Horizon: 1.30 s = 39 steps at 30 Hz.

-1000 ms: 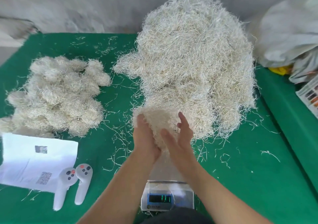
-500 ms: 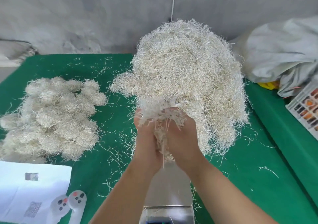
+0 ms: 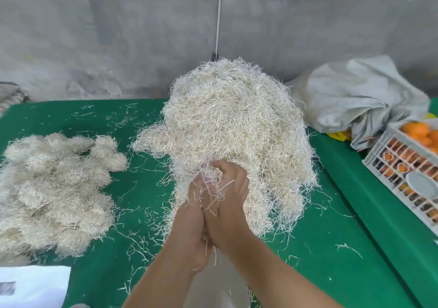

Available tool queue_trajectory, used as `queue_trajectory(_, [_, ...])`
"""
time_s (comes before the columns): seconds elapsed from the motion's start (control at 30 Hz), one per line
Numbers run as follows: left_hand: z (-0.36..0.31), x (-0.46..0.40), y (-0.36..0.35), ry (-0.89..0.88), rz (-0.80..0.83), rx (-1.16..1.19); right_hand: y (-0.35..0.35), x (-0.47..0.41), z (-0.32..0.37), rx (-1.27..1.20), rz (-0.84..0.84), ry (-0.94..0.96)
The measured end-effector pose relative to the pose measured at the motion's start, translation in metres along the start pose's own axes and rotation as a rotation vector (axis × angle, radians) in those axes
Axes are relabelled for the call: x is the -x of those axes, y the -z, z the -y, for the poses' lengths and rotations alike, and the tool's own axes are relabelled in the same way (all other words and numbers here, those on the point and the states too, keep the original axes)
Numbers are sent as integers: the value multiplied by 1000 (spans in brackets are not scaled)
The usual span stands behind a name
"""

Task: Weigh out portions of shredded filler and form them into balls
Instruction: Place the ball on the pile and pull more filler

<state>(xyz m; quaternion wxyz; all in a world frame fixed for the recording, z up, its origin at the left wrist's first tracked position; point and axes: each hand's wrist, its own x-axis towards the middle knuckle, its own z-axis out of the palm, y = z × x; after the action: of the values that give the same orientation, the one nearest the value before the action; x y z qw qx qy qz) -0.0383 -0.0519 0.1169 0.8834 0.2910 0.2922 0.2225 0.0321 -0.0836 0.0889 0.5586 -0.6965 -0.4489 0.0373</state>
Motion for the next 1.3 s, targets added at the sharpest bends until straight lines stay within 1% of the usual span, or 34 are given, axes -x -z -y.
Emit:
queue_trajectory(0.07, [0,-1,-5,-58,-70,95,7,-4,0,141,81,-31])
queue_trajectory(0.1, [-2,-3,-5,-117,-125,82,10,-4,2,189,168,-97])
queue_trajectory(0.13, [-6,-7,-2,-209,-187,42,14,-3,6,126,293,-202])
queue_trajectory(0.17, [-11,-7,-2,-323,-244,-8,19,-3,14,-116,441,-356])
queue_trajectory(0.2, [-16,-8,-1,-463,-278,-107,24,-4,20,-495,559,-520])
queue_trajectory(0.23, [-18,-4,-4,-620,-258,-241,28,-6,24,-862,602,-669])
queue_trajectory(0.27, [-14,-1,-7,-722,-181,-393,35,-10,30,-1107,547,-791])
queue_trajectory(0.3, [-4,-2,-7,-743,-111,-584,41,-15,33,-1194,463,-893])
queue_trajectory(0.33, [4,-3,-7,-692,-98,-801,44,-20,32,-1159,370,-946])
queue_trajectory(0.37, [12,-3,-7,-612,-145,-939,45,-24,32,-1070,284,-952])
queue_trajectory(0.4, [14,-4,-5,-509,-222,-1009,45,-24,32,-943,213,-905])
queue_trajectory(0.43, [14,-5,-5,-413,-266,-925,42,-23,33,-834,168,-818])
queue_trajectory(0.5, [9,-3,-8,-299,-182,-454,32,-20,34,-646,74,-604])
queue_trajectory(0.57, [5,-1,-11,-257,-38,0,25,-18,34,-486,13,-378])
queue_trajectory(0.6, [2,-2,-10,-262,0,183,23,-18,33,-455,1,-313])
queue_trajectory(0.63, [0,-3,-10,-261,18,327,21,-18,33,-438,2,-286])
queue_trajectory(0.67, [-2,-5,-7,-252,8,383,20,-17,32,-416,8,-285])
queue_trajectory(0.7, [-2,-6,-8,-230,-22,364,17,-16,32,-404,30,-286])
queue_trajectory(0.77, [2,-11,-10,-193,-163,200,14,-11,32,-380,78,-278])
queue_trajectory(0.83, [5,-11,-12,-251,-305,50,14,-8,33,-434,79,-302])
queue_trajectory(0.87, [5,-10,-11,-278,-296,-13,14,-7,33,-489,92,-314])
queue_trajectory(0.93, [-1,-1,-11,-211,-157,-110,12,-5,35,-505,102,-287])
queue_trajectory(0.97, [-5,3,-9,-179,-89,-162,9,-5,35,-458,93,-232])
queue_trajectory(1.03, [-12,6,-4,-201,-13,-292,4,-9,31,-284,46,-90])
queue_trajectory(1.1, [-12,6,-5,-220,-64,-344,1,-15,18,-31,-68,-10])
queue_trajectory(1.13, [-9,5,-8,-232,-106,-330,0,-16,14,55,-90,8])
queue_trajectory(1.17, [-3,4,-8,-242,-173,-304,0,-18,10,116,-74,19])
queue_trajectory(1.2, [3,3,-7,-250,-235,-253,-1,-16,8,154,-30,-1])
queue_trajectory(1.23, [5,0,-5,-260,-280,-209,-3,-14,11,130,34,-66])
queue_trajectory(1.27, [5,-3,-2,-272,-298,-168,-4,-11,16,41,107,-179])
queue_trajectory(1.3, [1,-6,2,-285,-304,-145,-4,-9,23,-137,175,-328])
